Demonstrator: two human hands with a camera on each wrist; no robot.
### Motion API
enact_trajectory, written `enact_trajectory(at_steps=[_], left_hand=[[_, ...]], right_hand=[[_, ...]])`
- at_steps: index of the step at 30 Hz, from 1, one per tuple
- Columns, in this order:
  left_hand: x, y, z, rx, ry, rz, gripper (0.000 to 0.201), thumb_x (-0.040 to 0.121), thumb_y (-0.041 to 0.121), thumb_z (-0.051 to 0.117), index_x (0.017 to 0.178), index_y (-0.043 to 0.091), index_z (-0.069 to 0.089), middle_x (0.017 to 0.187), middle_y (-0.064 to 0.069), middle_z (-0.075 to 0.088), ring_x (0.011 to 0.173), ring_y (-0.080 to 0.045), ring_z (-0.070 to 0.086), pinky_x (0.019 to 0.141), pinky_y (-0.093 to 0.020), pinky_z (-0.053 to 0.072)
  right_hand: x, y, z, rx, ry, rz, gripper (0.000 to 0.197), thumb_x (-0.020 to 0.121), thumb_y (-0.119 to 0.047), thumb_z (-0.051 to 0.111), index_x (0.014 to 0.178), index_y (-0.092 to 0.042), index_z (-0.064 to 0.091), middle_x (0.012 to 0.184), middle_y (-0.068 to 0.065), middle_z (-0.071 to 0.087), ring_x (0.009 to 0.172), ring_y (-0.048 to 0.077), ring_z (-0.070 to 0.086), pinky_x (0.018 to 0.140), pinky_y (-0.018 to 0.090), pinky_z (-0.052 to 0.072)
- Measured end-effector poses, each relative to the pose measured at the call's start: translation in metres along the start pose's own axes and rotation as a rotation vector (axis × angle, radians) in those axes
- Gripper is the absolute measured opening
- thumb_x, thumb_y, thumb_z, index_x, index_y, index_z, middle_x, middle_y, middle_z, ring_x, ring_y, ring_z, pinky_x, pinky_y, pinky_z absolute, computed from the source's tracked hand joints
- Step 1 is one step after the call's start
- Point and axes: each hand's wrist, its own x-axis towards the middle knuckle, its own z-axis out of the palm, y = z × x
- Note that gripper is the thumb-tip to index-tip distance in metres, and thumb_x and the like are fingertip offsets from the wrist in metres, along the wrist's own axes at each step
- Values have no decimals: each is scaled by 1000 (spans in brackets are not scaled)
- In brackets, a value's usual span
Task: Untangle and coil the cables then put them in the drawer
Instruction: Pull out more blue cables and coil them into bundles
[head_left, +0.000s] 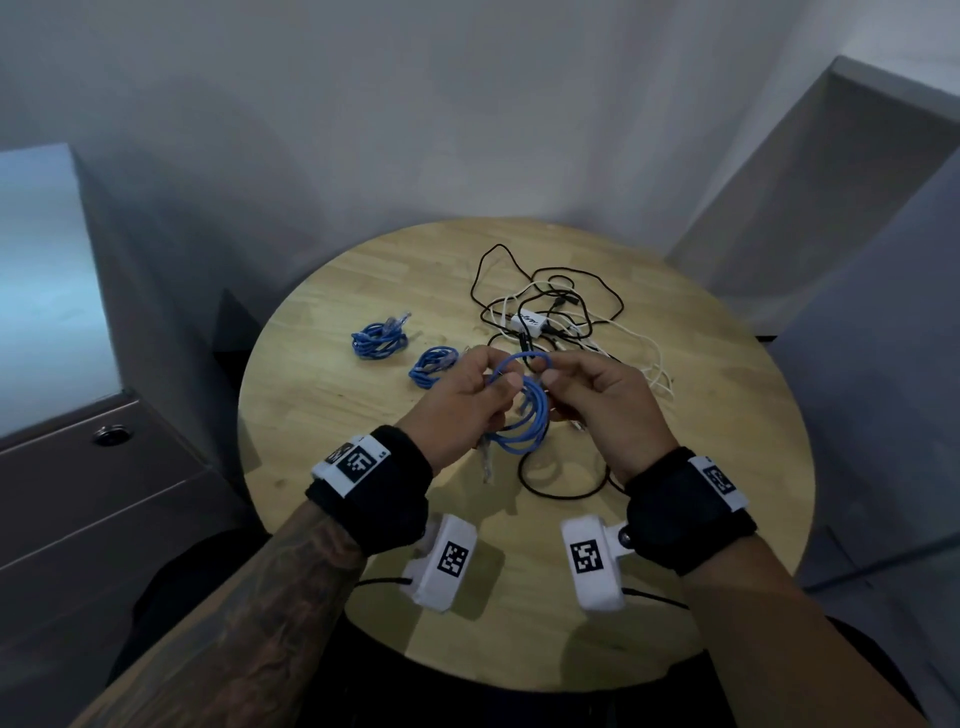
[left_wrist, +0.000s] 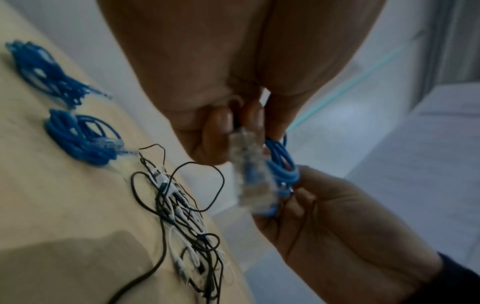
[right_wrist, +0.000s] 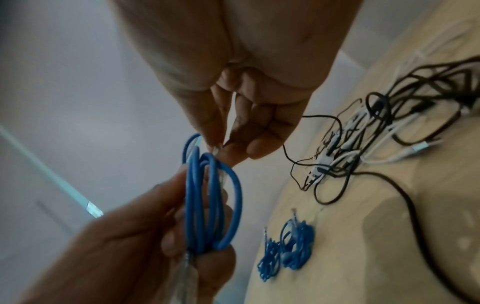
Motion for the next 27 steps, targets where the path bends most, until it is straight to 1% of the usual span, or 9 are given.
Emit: enact_trajectory(at_steps=[3, 7, 10, 12, 16, 18, 23, 25, 27], left_hand=[[-2, 1, 0, -17, -60, 14, 4, 104, 10, 40, 101, 10, 42, 59, 6, 43, 48, -6, 28, 42, -14, 27], [1, -5, -1, -68, 19, 10, 7, 104, 11, 41, 98, 13, 38, 65, -13, 38, 44, -7, 31, 42, -18, 27], [6, -11, -3, -80, 76, -23, 17, 102, 14, 45, 89, 19, 37, 62, -3, 36, 46, -8, 31, 45, -26, 22], [6, -12, -2, -101, 79, -44, 18, 102, 15, 46, 87, 19, 36, 59, 2, 41, 45, -8, 35, 46, -27, 25], [5, -10, 2, -148, 21, -69, 15, 102, 15, 44, 91, 19, 35, 60, 5, 37, 48, -9, 29, 51, -32, 16], [4, -8, 2, -132, -26, -49, 13, 99, 16, 47, 99, 17, 34, 64, 5, 35, 51, -8, 29, 50, -28, 19], [1, -6, 7, -164, -121, -34, 12, 95, 8, 48, 101, 16, 41, 63, 8, 48, 56, -11, 34, 49, -25, 27], [1, -3, 9, -231, -112, -48, 20, 84, 9, 48, 102, 17, 43, 64, 6, 47, 55, -11, 36, 50, -26, 26], [1, -3, 10, -234, -70, -37, 19, 89, 10, 47, 107, 16, 43, 64, 5, 43, 54, -10, 37, 52, -26, 25]], right_hand=[[-4, -3, 1, 130, -74, 116, 18, 96, -1, 56, 100, -9, 72, 87, 9, 72, 76, 19, 65, 72, 32, 55], [-6, -9, 0, 125, -173, 97, 24, 95, -5, 55, 113, -13, 69, 91, 16, 70, 84, 23, 66, 82, 35, 53], [-12, -7, -1, 3, -329, 13, 59, 86, -2, 72, 138, -21, 52, 98, 5, 73, 94, 16, 68, 87, 28, 54], [-15, -5, 2, -57, -325, -11, 66, 83, -6, 77, 141, -22, 48, 101, -3, 74, 97, 10, 68, 88, 24, 53], [-18, -7, 11, -9, -158, -56, 46, 79, -29, 77, 121, -23, 61, 102, 3, 76, 96, 18, 72, 86, 30, 58], [-19, -5, 17, 21, -44, -61, 38, 78, -37, 74, 110, -19, 63, 94, 2, 76, 87, 18, 71, 81, 32, 58], [-16, -4, 26, 143, 92, -104, 15, 92, -19, 67, 91, -10, 55, 72, -3, 72, 66, 9, 65, 64, 25, 54], [-14, -5, 24, 131, 90, -109, 15, 93, -17, 67, 90, -11, 53, 75, -2, 73, 68, 11, 66, 65, 26, 54], [-13, -3, 22, 80, 79, -115, 17, 93, -20, 67, 90, -13, 52, 75, 0, 70, 68, 15, 64, 67, 29, 54]])
